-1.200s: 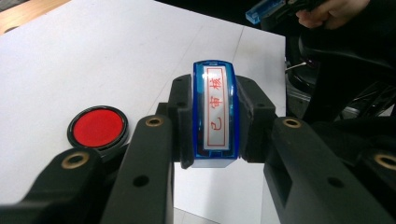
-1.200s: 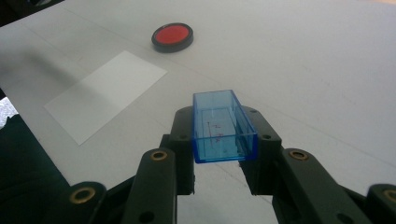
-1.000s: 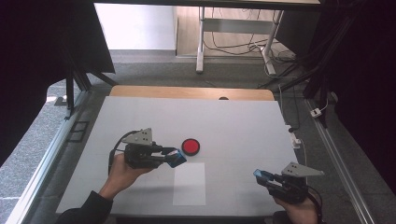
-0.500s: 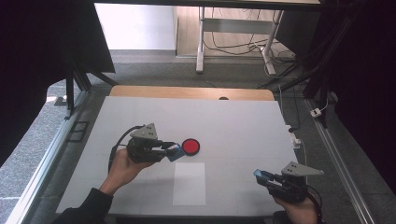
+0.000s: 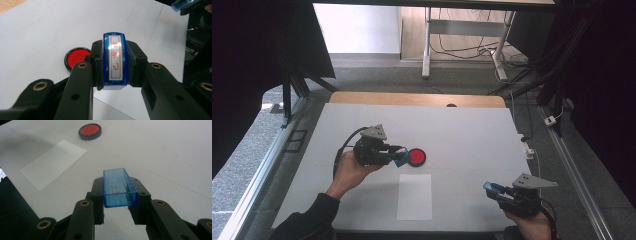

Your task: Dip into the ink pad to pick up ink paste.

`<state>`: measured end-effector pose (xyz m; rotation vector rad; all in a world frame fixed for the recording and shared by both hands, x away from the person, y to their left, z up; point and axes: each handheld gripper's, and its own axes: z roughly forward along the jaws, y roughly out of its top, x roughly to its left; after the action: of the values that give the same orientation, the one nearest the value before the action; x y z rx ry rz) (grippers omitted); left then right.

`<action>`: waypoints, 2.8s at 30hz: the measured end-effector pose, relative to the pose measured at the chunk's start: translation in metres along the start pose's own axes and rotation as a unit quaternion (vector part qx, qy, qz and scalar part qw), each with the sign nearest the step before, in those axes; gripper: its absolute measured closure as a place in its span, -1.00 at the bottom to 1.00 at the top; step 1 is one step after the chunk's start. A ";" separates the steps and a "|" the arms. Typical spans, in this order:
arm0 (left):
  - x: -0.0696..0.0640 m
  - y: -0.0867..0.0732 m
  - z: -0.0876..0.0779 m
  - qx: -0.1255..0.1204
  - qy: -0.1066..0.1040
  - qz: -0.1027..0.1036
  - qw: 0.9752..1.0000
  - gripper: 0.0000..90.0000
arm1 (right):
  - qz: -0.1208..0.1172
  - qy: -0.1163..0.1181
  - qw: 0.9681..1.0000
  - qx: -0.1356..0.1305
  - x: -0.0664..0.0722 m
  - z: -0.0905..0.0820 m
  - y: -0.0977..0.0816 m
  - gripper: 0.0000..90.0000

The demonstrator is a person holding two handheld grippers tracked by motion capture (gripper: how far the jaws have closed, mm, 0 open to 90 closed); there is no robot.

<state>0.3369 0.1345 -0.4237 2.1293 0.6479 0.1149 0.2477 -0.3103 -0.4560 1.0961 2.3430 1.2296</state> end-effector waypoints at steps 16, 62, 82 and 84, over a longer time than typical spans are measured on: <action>0.020 0.019 0.024 0.015 0.010 -0.016 1.000 0.57 | 0.003 0.002 1.000 0.000 -0.001 0.000 0.000 0.51; 0.048 0.013 0.103 0.094 0.032 -0.045 0.994 0.57 | 0.004 0.012 1.000 0.007 -0.002 0.001 0.000 0.51; 0.034 0.013 0.108 0.112 0.073 0.001 0.991 0.58 | 0.004 0.013 1.000 0.009 -0.002 0.001 0.000 0.51; 0.031 0.013 0.109 0.113 0.079 0.006 0.990 0.58 | 0.004 0.012 1.000 0.008 -0.001 0.002 0.000 0.51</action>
<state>0.4030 0.0637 -0.4841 2.3597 0.7720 0.2274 0.2495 -0.3104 -0.4571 1.1025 2.3717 1.2368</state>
